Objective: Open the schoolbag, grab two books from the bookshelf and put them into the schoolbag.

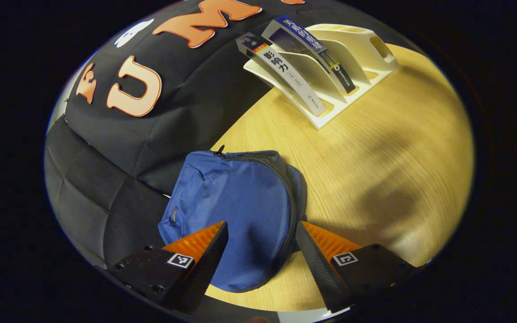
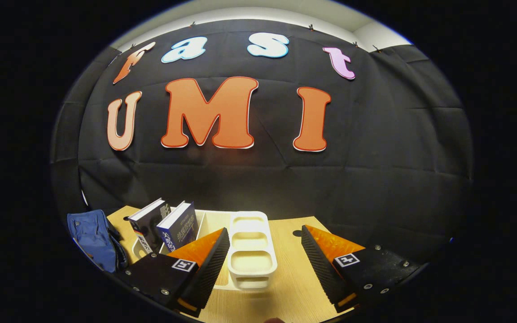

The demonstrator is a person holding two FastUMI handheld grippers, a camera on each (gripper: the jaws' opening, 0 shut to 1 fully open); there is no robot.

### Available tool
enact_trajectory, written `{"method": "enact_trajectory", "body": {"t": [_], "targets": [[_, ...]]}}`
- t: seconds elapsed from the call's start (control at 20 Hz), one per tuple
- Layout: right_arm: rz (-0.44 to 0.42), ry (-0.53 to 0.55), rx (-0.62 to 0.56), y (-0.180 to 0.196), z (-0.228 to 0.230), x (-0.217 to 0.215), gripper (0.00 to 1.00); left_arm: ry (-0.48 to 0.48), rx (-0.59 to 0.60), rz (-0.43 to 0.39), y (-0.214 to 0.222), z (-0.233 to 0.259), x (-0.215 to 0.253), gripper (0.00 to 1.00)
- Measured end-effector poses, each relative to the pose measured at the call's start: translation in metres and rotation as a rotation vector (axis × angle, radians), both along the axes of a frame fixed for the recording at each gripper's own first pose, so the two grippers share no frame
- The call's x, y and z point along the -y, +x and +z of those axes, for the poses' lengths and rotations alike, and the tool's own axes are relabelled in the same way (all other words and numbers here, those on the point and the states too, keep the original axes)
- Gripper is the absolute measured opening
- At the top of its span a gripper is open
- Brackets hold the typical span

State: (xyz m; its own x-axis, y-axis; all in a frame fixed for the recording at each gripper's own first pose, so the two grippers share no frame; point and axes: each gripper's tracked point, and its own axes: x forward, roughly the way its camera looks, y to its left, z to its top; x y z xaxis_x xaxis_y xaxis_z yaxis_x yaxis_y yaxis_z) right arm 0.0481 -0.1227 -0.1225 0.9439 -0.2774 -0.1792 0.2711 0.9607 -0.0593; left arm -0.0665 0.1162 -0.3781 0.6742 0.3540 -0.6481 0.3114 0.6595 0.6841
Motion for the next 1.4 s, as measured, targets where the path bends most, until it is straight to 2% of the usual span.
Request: {"method": "enact_trajectory", "body": {"t": [0.25,0.3,0.35,0.45,0.5,0.55,0.75,0.8,0.85,0.9,1.0,1.4], "targets": [[-0.007,-0.011,0.0,-0.005,-0.001,0.005,0.96,0.099,0.016,-0.03,-0.001,-0.005,-0.002,0.95],[-0.007,-0.01,-0.005,-0.006,-0.003,0.006,0.96,0.091,0.012,-0.028,-0.001,-0.007,0.0,0.92],[-0.009,-0.008,-0.008,-0.007,-0.003,0.006,0.96,0.09,0.008,-0.025,-0.002,-0.008,0.002,0.87],[-0.007,-0.006,-0.013,-0.008,-0.005,0.006,0.96,0.096,0.007,-0.031,-0.003,-0.01,0.004,0.61],[-0.005,-0.008,-0.013,-0.008,-0.004,0.006,0.96,0.09,0.011,-0.035,-0.002,-0.009,0.008,0.72],[-0.003,-0.012,-0.01,-0.008,-0.004,0.005,0.95,0.087,0.019,-0.035,-0.001,-0.004,0.011,0.56],[0.01,-0.016,-0.014,-0.006,-0.005,0.002,0.96,0.053,0.002,-0.011,0.0,-0.006,0.009,0.4],[0.013,-0.017,-0.014,-0.006,-0.006,0.001,0.96,0.049,-0.011,0.006,0.0,-0.008,0.006,0.18],[0.015,-0.017,-0.014,-0.006,-0.005,0.0,0.96,0.042,-0.017,0.018,0.001,-0.007,0.005,0.24],[0.017,-0.016,-0.015,-0.006,-0.006,0.0,0.96,0.03,-0.009,0.02,0.002,-0.005,0.006,0.15],[0.017,-0.015,-0.013,-0.006,-0.006,-0.001,0.96,0.0,-0.006,0.039,0.003,0.001,0.007,0.1],[0.026,-0.006,-0.017,-0.001,-0.008,-0.01,0.96,-0.174,-0.011,0.113,0.016,0.039,0.0,0.02]]}}
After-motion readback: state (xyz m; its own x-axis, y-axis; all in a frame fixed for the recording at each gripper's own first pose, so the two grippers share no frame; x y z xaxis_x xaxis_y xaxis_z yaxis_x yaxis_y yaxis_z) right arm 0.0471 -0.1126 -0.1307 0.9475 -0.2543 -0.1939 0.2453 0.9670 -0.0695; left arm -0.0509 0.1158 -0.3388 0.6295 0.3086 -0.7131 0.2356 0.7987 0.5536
